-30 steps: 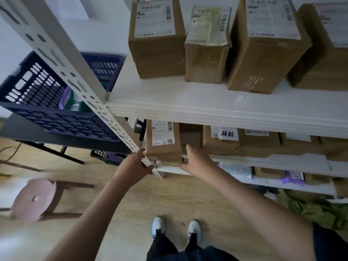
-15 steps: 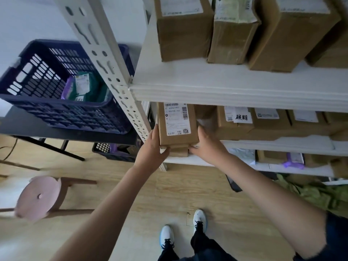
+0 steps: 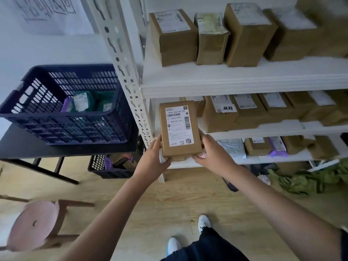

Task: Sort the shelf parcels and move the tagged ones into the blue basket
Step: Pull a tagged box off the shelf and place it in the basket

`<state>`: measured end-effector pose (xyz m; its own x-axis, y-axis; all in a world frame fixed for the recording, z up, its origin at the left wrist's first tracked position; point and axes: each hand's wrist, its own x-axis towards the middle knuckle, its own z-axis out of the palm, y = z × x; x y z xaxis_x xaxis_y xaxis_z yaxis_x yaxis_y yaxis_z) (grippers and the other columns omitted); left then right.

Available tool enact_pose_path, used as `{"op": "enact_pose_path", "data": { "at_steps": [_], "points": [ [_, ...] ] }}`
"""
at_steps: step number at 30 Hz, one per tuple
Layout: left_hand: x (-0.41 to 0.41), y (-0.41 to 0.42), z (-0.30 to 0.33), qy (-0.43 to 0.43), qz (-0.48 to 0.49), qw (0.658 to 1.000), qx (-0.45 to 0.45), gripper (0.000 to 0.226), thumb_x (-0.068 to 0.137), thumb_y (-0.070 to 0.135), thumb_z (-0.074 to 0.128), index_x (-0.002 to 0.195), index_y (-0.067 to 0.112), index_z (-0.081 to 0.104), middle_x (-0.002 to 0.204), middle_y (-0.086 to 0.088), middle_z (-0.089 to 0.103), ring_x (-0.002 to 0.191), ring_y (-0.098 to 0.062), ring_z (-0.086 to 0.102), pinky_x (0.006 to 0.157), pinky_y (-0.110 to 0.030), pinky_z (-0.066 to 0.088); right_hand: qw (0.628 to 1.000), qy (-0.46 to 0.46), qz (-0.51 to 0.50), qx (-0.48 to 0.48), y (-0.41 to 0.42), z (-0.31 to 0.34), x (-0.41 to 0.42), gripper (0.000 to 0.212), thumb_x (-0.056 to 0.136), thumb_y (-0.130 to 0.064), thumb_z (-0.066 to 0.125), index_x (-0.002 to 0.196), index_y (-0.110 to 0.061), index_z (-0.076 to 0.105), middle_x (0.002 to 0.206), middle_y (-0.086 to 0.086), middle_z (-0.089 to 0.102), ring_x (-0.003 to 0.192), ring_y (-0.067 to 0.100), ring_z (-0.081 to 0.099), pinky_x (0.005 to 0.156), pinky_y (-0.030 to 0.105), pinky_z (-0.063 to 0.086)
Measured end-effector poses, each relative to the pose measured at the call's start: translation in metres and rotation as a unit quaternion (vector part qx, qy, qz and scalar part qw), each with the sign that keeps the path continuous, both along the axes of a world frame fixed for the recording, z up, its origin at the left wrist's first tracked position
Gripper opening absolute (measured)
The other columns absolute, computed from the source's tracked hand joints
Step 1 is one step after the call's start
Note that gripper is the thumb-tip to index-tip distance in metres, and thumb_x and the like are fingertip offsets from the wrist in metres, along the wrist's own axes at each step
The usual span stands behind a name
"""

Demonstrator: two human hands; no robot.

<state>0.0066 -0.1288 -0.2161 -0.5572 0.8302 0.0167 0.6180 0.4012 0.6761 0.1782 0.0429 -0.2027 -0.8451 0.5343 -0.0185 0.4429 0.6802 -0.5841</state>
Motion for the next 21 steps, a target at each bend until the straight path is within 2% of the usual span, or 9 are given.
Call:
{"op": "enact_pose_path", "data": {
  "at_steps": [4, 7, 9, 13, 15, 17, 19, 21],
  "points": [
    [0.003, -0.008, 0.004, 0.004, -0.015, 1.0, 0.004, 0.093, 0.083, 0.029, 0.074, 0.155, 0.033, 0.016, 0.146, 0.016, 0.043, 0.122, 0.003, 0.043, 0.088, -0.019, 0.039, 1.0, -0.01, -0.014, 0.0, -0.009, 0.003, 0.007, 0.098, 0.085, -0.039, 0.074, 0.158, -0.034, 0.009, 0.137, -0.004, 0.047, 0.098, 0.012, 0.062, 0.092, 0.042, 0.052],
    [0.007, -0.01, 0.003, -0.005, -0.025, 1.0, 0.004, 0.092, 0.083, 0.029, 0.074, 0.155, 0.033, 0.017, 0.144, 0.014, 0.044, 0.118, 0.002, 0.047, 0.088, -0.019, 0.04, 1.0, -0.019, -0.021, -0.008, -0.013, 0.001, 0.011, 0.097, 0.085, -0.039, 0.075, 0.158, -0.033, 0.011, 0.133, -0.005, 0.048, 0.098, 0.009, 0.059, 0.094, 0.04, 0.051],
    [0.009, -0.008, -0.001, -0.016, -0.02, 1.0, 0.003, 0.091, 0.083, 0.028, 0.073, 0.154, 0.033, 0.017, 0.144, 0.014, 0.044, 0.12, -0.001, 0.048, 0.091, -0.02, 0.041, 0.999, -0.019, -0.03, -0.022, -0.012, -0.005, 0.011, 0.096, 0.083, -0.041, 0.075, 0.156, -0.037, 0.013, 0.13, -0.006, 0.05, 0.102, 0.01, 0.059, 0.097, 0.044, 0.049],
    [0.013, -0.004, -0.013, -0.038, 0.007, 0.999, 0.014, 0.09, 0.084, 0.023, 0.072, 0.154, 0.035, 0.017, 0.139, 0.013, 0.048, 0.114, -0.003, 0.052, 0.089, -0.022, 0.046, 0.997, -0.039, -0.016, -0.059, -0.001, -0.012, -0.007, 0.089, 0.078, -0.039, 0.077, 0.15, -0.04, 0.024, 0.124, -0.004, 0.055, 0.095, 0.01, 0.063, 0.08, 0.039, 0.058],
    [0.009, -0.001, -0.019, -0.047, 0.025, 0.998, 0.017, 0.089, 0.084, 0.021, 0.072, 0.153, 0.037, 0.018, 0.137, 0.013, 0.05, 0.109, -0.003, 0.054, 0.086, -0.021, 0.046, 0.997, -0.047, -0.01, -0.061, 0.005, -0.014, -0.022, 0.085, 0.077, -0.038, 0.077, 0.147, -0.039, 0.028, 0.121, -0.005, 0.056, 0.097, 0.01, 0.063, 0.072, 0.029, 0.055],
    [0.0, 0.004, -0.027, -0.045, 0.048, 0.998, 0.006, 0.089, 0.083, 0.022, 0.072, 0.152, 0.039, 0.019, 0.135, 0.009, 0.053, 0.102, -0.009, 0.059, 0.082, -0.027, 0.051, 0.996, -0.061, -0.004, -0.06, 0.011, -0.016, -0.04, 0.08, 0.078, -0.035, 0.077, 0.145, -0.037, 0.033, 0.118, -0.005, 0.056, 0.098, 0.013, 0.063, 0.068, 0.023, 0.049],
    [-0.011, 0.012, -0.033, -0.041, 0.076, 0.996, -0.013, 0.089, 0.082, 0.021, 0.073, 0.152, 0.038, 0.021, 0.131, 0.006, 0.057, 0.089, -0.009, 0.063, 0.076, -0.03, 0.055, 0.994, -0.069, 0.004, -0.082, 0.018, -0.023, -0.06, 0.077, 0.075, -0.033, 0.077, 0.141, -0.036, 0.036, 0.118, -0.003, 0.056, 0.099, 0.016, 0.064, 0.075, 0.034, 0.056],
    [-0.019, 0.022, -0.037, -0.047, 0.1, 0.994, -0.019, 0.086, 0.082, 0.016, 0.074, 0.151, 0.037, 0.027, 0.124, 0.005, 0.06, 0.087, -0.004, 0.061, 0.076, -0.03, 0.055, 0.992, -0.076, 0.012, -0.102, 0.025, -0.032, -0.077, 0.076, 0.075, -0.03, 0.078, 0.14, -0.032, 0.039, 0.119, -0.001, 0.057, 0.102, 0.018, 0.064, 0.083, 0.039, 0.057]
  ]
}}
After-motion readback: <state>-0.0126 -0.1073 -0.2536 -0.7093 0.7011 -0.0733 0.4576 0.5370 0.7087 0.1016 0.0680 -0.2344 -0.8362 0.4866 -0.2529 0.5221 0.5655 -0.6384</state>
